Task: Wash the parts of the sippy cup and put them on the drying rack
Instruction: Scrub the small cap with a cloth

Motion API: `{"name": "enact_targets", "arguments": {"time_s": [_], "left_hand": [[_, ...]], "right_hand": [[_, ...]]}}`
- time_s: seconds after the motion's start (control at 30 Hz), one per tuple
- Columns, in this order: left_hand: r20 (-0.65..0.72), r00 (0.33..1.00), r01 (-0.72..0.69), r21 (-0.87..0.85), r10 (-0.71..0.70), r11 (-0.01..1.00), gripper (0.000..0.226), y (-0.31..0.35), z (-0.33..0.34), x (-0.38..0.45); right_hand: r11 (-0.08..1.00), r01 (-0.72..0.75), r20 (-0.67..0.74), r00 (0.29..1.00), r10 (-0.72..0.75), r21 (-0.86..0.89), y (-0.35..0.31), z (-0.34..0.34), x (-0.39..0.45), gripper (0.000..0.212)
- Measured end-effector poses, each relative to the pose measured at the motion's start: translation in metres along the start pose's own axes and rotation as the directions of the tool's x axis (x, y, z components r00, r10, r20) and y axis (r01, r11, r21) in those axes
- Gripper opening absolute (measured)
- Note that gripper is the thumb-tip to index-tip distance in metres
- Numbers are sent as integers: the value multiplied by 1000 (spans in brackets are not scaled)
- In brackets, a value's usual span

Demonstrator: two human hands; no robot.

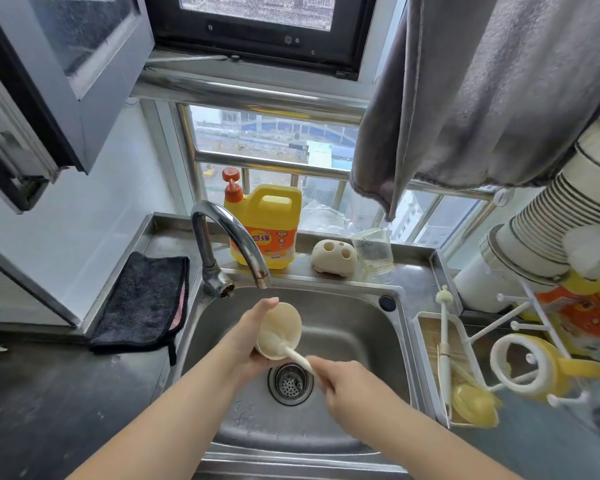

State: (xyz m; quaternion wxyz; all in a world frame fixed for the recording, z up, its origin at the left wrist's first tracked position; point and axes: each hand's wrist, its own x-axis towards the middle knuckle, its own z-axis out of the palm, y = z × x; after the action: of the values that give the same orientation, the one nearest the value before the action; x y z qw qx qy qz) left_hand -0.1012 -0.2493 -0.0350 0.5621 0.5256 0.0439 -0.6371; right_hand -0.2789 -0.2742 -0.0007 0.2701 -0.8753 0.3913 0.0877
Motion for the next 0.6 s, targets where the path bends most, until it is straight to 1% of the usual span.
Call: {"name": "enact_targets", "arguments": {"time_s": [0.03, 0.07, 0.1, 0.13, 0.17, 0.2, 0.23, 0.27, 0.3, 0.33, 0.37, 0.4, 0.43, 0.47, 0.53, 0.57, 0.6], "left_hand": [[-1, 1000, -22, -33, 22, 999, 65, 1, 1, -1], [-2, 999, -49, -68, 49, 996, 62, 2, 3, -1], [7, 997, -72, -105, 73, 992, 61, 3, 4, -1], [22, 995, -92, -142, 96, 986, 60, 2, 4, 0], [32, 993, -108, -174, 115, 979, 59, 0, 4, 1], [28, 992, -120, -190, 127, 974, 59, -1, 3, 1], [19, 991, -123, -187, 129, 975, 58, -2, 2, 0], [9, 992, -120, -168, 124, 978, 58, -2, 2, -1], [1, 993, -114, -133, 115, 984, 60, -3, 0, -2], [2, 995, -103, -92, 103, 990, 63, -4, -1, -2], [16, 996, -85, -59, 86, 995, 67, -4, -2, -2], [35, 998, -57, -30, 58, 998, 70, -3, -2, -3], [47, 999, -21, -11, 22, 1000, 69, -2, 0, -4], [43, 999, 14, -1, -14, 1000, 66, -1, 1, -4], [-13, 998, 56, 39, -55, 998, 51, 3, 5, -3], [-40, 997, 62, 56, -60, 997, 43, 5, 6, -4], [-53, 997, 56, 75, -52, 996, 39, 7, 6, -3]], "right_hand": [[979, -35, 59, 998, 23, 202, -1, -2, 0, 32], [902, -83, 139, 990, 26, 424, -2, -5, 0, 31], [745, -174, 225, 974, 33, 644, -4, -10, 0, 31], [580, -266, 310, 950, 24, 770, -7, -15, -1, 31], [466, -328, 365, 931, 11, 822, -11, -19, -4, 32], [489, -309, 360, 933, -12, 816, -12, -19, -6, 32], [580, -270, 336, 942, -6, 768, -14, -16, -9, 34], [752, -183, 266, 964, 11, 633, -10, -11, -8, 37], [914, -86, 200, 980, 6, 397, -8, -12, -8, 42], [993, -4, 130, 991, -12, 119, -5, -13, -7, 50], [992, 4, 59, 998, 4, -127, -2, -16, -7, 58], [944, 12, -74, 997, -39, -329, 3, -20, -3, 66], [845, 38, -197, 966, -168, -533, 7, -24, 1, 72], [767, 27, -246, 940, -239, -641, 7, -31, 2, 75], [693, 28, -295, 892, -343, -720, 12, -38, 8, 71], [690, 22, -315, 879, -359, -724, 15, -41, 9, 70], [704, 17, -289, 905, -313, -710, 12, -43, 8, 71]]}}
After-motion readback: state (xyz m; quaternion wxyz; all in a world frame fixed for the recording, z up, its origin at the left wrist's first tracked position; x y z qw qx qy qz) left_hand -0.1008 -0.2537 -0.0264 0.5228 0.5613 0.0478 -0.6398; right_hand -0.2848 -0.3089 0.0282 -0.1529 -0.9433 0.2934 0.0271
